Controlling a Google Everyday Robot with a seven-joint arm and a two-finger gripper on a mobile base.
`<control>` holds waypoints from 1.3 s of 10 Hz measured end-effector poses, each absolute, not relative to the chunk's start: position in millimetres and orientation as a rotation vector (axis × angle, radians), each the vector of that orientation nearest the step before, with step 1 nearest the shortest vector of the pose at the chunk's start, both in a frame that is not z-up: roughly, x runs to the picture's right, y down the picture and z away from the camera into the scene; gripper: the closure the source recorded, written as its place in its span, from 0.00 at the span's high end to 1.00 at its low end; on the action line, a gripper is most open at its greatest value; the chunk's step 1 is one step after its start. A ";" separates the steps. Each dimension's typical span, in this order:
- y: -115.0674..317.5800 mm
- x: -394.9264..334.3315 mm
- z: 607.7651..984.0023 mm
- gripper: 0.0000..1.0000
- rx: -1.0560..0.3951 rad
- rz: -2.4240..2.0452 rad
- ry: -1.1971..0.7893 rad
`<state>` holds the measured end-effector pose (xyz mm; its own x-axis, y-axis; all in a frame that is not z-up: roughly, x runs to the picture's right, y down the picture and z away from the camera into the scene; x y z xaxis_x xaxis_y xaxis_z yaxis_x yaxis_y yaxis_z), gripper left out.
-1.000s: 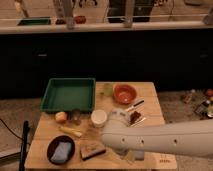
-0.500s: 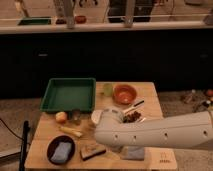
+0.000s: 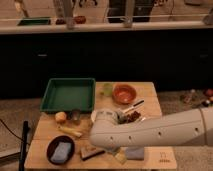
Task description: Place eraser in tray
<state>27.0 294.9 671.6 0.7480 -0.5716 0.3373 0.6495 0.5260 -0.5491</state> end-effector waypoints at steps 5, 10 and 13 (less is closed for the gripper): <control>301.1 -10.6 683.0 0.80 -0.741 -0.549 -0.109; 297.6 -18.0 693.5 0.80 -0.727 -0.318 -0.193; 300.5 -25.9 702.0 0.80 -0.726 -0.240 -0.274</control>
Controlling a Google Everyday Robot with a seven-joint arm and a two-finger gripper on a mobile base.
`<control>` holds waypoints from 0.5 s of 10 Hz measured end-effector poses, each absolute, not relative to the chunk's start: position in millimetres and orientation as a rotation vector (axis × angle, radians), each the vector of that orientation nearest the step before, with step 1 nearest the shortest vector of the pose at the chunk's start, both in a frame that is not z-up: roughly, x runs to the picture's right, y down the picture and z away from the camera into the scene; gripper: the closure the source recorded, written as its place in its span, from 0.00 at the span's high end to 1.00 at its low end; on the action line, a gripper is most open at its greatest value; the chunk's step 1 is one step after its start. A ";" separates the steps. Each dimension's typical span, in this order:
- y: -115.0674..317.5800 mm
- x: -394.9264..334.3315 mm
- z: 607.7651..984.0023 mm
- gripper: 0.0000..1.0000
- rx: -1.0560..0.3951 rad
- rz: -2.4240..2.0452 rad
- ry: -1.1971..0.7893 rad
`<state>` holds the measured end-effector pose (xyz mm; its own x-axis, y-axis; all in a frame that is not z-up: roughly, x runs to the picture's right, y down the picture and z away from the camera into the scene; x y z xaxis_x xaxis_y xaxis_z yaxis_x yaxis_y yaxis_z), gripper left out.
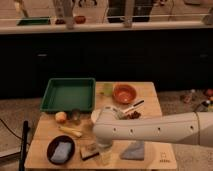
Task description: Place eraser in tray
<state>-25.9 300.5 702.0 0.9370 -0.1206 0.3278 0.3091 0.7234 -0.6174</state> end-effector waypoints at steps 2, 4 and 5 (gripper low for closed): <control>303.8 -33.7 708.7 0.80 -0.728 -0.203 -0.321; 306.5 -41.5 714.0 0.80 -0.720 -0.192 -0.350; 307.9 -43.5 716.2 0.80 -0.715 -0.185 -0.360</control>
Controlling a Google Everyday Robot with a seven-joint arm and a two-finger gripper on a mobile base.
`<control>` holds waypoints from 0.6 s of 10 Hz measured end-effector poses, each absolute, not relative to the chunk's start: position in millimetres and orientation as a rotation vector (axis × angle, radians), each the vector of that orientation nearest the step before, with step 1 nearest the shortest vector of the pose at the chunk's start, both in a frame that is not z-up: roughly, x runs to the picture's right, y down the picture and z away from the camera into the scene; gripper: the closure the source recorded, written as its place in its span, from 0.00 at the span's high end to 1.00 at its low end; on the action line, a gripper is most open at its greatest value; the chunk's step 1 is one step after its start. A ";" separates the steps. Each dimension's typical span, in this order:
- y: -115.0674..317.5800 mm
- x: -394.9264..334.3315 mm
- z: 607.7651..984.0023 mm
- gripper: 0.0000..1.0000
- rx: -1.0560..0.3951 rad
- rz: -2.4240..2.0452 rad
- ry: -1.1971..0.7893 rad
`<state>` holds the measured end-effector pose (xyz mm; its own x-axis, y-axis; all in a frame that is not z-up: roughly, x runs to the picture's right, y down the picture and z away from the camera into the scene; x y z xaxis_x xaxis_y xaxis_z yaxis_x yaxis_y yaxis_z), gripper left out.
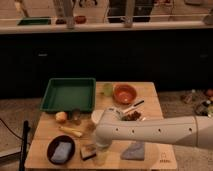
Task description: Place eraser in tray
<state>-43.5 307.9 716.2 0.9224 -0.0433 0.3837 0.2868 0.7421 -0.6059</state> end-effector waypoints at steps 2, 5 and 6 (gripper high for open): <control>311.1 -48.0 722.6 0.80 -0.703 -0.171 -0.384; 316.1 -57.1 732.6 0.80 -0.707 -0.182 -0.397; 318.4 -58.4 736.5 0.80 -0.712 -0.184 -0.399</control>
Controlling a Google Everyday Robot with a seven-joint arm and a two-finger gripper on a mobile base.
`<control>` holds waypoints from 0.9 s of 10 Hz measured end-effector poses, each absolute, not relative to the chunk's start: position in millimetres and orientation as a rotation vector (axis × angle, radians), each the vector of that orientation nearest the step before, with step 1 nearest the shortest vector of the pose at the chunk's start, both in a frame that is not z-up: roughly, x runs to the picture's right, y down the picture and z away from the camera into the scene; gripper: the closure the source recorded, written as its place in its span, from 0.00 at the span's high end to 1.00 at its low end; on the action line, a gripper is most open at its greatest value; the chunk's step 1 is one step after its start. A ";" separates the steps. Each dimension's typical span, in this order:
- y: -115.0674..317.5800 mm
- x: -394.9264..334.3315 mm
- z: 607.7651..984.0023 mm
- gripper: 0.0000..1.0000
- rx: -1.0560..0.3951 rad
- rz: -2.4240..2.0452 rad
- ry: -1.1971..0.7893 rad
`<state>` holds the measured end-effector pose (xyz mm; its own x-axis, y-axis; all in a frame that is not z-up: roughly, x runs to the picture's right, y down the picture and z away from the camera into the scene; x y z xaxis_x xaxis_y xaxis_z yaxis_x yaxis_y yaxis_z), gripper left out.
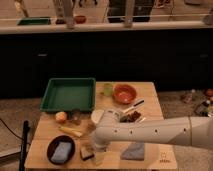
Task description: Place eraser in tray
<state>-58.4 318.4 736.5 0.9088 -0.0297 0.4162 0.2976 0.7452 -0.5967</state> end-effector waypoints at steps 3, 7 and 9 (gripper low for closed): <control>324.3 -57.7 746.1 0.80 -0.729 -0.185 -0.403; 327.5 -54.8 751.0 0.53 -0.745 -0.186 -0.397; 328.0 -54.7 751.7 0.35 -0.755 -0.190 -0.392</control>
